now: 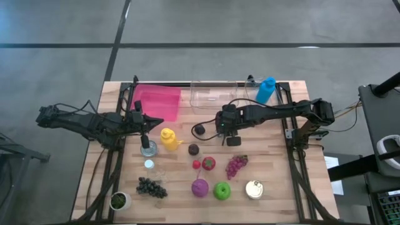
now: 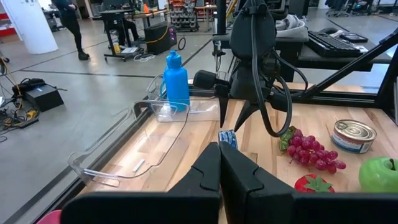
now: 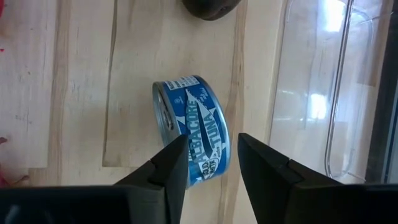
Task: Pick & Place Food Item
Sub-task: Put the dark blue tuna can into the left transparent bin
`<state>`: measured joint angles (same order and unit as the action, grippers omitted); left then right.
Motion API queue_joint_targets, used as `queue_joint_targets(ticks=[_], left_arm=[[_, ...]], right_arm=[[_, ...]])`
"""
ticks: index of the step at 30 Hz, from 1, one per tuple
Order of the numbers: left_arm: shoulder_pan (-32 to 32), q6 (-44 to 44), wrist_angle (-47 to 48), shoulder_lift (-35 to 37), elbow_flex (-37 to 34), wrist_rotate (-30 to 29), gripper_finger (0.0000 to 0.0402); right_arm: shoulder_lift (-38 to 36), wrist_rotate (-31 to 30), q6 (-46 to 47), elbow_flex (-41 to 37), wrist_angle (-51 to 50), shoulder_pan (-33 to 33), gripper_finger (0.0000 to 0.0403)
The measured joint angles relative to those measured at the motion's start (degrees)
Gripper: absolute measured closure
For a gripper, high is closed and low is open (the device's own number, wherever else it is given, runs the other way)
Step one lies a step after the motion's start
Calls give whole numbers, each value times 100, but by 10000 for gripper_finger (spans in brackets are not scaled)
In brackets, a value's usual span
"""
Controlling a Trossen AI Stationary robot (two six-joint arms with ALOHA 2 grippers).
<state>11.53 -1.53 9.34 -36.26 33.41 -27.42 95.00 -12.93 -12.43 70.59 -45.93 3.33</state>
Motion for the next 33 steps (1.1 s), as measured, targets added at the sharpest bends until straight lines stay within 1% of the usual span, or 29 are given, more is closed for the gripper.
queue_joint_targets(ticks=[9, 15, 21, 23, 27, 33], left_arm=[[0, -1, 0, 0, 0, -1, 400], [0, -1, 2, 1, 0, -2, 400], [0, -1, 2, 1, 0, 0, 400], [0, -1, 0, -1, 0, -1, 400], [0, -1, 2, 0, 0, 0, 400], [0, -1, 2, -1, 0, -2, 400]], right_arm=[[0, -12, -3, 0, 3, 0, 253], [0, -96, -15, 1, 43, 0, 238], [0, -90, -24, 1, 39, 9, 199], [0, 35, -23, 2, 26, 9, 184], [0, 520, -92, 0, -14, 26, 157], [0, 546, -484, -33, -1, 94, 125]])
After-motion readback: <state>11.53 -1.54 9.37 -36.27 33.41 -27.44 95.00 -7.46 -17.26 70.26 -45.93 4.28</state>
